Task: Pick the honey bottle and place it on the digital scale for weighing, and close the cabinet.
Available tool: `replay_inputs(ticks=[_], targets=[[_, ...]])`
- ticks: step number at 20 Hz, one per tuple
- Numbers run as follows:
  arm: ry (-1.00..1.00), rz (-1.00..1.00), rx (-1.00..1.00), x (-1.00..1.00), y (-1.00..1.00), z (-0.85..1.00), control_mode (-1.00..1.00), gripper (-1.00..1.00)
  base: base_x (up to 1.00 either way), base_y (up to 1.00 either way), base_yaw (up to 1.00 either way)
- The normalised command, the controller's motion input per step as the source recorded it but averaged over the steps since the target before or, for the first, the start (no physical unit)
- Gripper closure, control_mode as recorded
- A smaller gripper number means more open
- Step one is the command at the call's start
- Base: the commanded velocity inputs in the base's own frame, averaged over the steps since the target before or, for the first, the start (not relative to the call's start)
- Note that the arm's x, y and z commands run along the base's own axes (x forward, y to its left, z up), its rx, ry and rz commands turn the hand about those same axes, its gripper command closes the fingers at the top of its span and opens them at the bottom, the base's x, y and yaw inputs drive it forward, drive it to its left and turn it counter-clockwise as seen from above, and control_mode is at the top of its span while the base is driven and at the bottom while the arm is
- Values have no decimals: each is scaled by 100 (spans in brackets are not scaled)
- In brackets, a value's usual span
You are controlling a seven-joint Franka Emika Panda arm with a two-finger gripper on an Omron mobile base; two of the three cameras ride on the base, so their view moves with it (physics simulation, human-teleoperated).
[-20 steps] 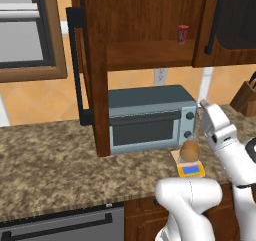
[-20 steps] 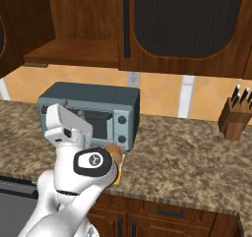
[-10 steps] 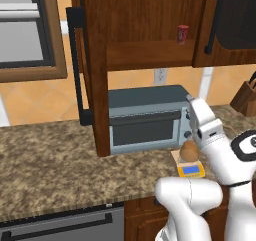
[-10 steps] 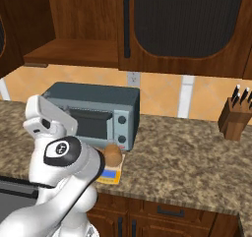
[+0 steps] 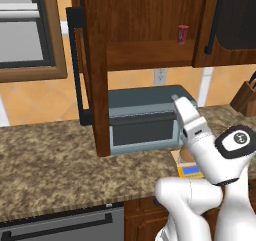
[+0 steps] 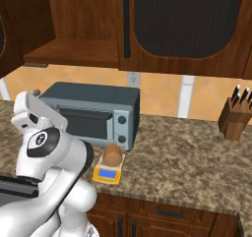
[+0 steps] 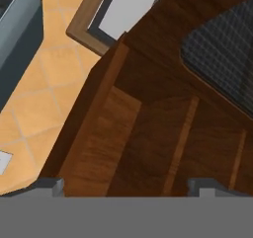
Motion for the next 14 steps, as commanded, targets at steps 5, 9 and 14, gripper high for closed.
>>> replay_inputs(ticks=[5, 9, 14], targets=[[-9, 0, -11, -100, 82, -84, -100, -100, 0, 0, 0], [-46, -5, -11, -100, 31, 72, -100, -100, 0, 0, 0], [-56, -18, -18, -100, 65, 3, -100, -100, 0, 0, 0]])
